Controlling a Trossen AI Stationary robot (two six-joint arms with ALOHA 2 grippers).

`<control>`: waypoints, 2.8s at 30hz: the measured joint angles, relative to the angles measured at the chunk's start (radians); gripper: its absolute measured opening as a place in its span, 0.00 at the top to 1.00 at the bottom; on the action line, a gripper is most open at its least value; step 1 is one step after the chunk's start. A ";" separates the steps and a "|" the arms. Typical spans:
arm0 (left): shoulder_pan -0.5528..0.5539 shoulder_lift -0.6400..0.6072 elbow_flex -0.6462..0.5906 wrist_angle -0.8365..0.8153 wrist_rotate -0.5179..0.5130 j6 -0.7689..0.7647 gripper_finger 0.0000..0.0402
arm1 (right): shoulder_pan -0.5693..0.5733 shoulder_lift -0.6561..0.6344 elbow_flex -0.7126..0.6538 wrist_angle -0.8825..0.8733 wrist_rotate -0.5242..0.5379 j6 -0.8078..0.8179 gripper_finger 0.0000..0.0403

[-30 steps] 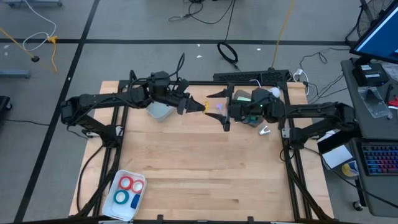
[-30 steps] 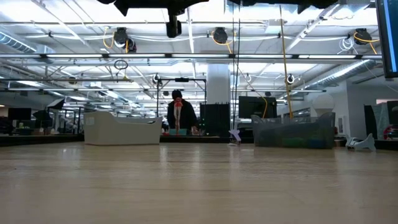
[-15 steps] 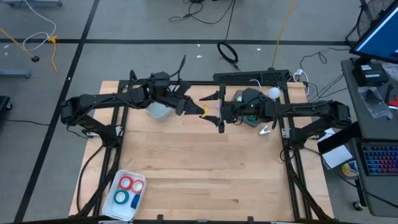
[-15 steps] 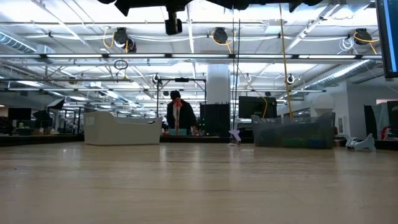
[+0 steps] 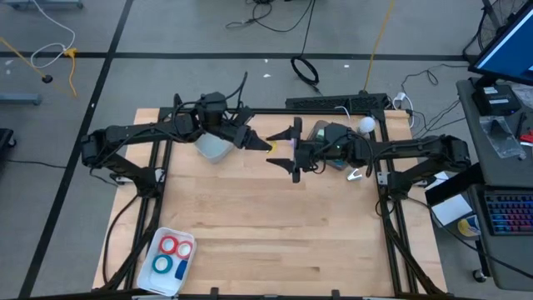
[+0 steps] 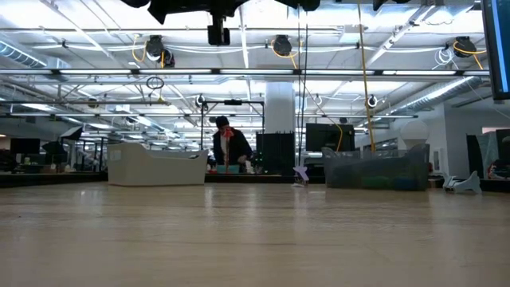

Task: Pick and place Stapler, Stapler remover, tape
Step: Put the small yellow stapler into the black bin

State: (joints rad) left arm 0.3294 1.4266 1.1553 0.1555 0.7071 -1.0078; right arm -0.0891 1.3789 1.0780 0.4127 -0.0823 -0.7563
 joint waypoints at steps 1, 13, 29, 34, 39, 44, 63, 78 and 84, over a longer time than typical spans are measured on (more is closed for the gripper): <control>0.000 0.000 0.000 0.000 0.000 -0.006 0.84 | 0.000 0.000 0.000 0.000 0.002 0.000 0.28; -0.001 0.000 0.000 -0.066 0.047 -0.038 0.84 | 0.006 0.000 0.000 0.001 -0.001 -0.016 0.28; -0.034 0.000 0.000 -0.084 0.052 -0.022 0.84 | 0.007 0.000 -0.001 -0.022 -0.060 0.064 0.43; -0.042 0.000 0.000 -0.087 0.046 -0.022 0.84 | 0.007 0.000 -0.001 -0.037 -0.061 0.067 0.51; -0.044 -0.001 0.000 -0.087 0.045 -0.019 0.84 | 0.007 -0.001 -0.001 -0.036 -0.057 0.075 0.57; -0.044 -0.001 0.000 -0.087 0.056 -0.015 0.84 | 0.020 -0.001 -0.001 -0.037 -0.053 0.074 0.60; -0.040 -0.001 0.000 -0.095 0.066 0.015 0.84 | 0.026 -0.001 -0.001 -0.043 -0.020 0.069 0.63; -0.028 -0.001 0.000 -0.130 0.041 0.063 0.63 | 0.026 0.000 -0.002 -0.056 0.012 0.083 0.71; -0.022 0.001 0.000 -0.123 0.026 0.063 0.54 | 0.025 0.003 -0.002 -0.043 0.045 0.083 0.77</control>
State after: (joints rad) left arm 0.3072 1.4274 1.1553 0.0325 0.7328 -0.9444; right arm -0.0639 1.3815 1.0763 0.3701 -0.0370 -0.6731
